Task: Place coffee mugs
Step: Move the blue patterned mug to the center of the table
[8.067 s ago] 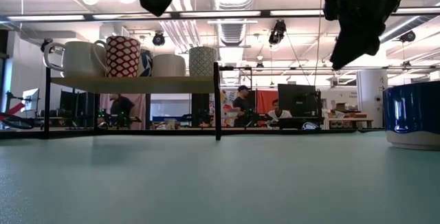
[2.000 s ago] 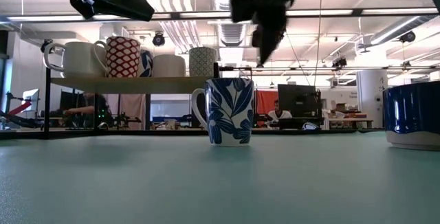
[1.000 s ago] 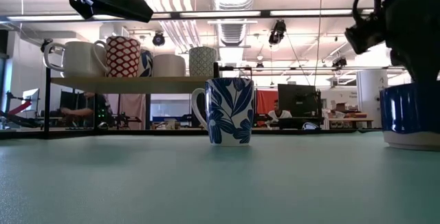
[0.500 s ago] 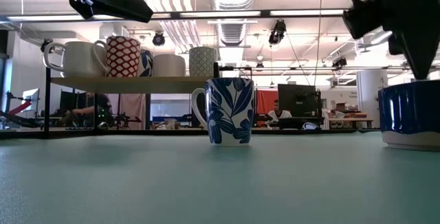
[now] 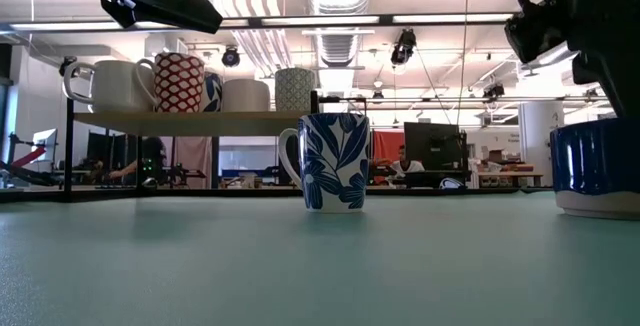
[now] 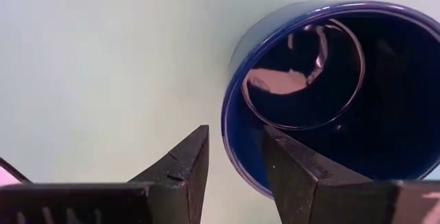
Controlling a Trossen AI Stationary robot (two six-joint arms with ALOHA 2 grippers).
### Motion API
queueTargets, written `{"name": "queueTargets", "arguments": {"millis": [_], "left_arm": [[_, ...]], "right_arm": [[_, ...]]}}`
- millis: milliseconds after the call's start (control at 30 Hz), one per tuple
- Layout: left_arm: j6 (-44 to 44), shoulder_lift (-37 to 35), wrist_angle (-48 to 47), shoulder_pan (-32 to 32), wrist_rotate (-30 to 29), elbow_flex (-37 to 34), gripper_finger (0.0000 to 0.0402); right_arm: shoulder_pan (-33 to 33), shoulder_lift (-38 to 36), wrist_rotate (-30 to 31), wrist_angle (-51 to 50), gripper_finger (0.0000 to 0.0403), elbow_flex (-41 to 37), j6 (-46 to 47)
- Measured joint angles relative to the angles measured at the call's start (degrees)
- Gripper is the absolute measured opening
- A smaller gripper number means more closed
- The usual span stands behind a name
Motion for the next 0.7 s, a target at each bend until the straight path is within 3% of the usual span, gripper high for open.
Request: {"name": "queueTargets", "arguments": {"millis": [433,700], "left_arm": [[0.00,0.12,0.02,0.22,-0.02,-0.02,0.0079],[0.22,0.63,-0.04,0.43,0.00,-0.04,0.0079]], "right_arm": [[0.83,6.61,1.45,0.45,0.0116,-0.20,-4.18],[0.76,11.56,-3.06,4.06,0.0022,0.29,-9.54]]}}
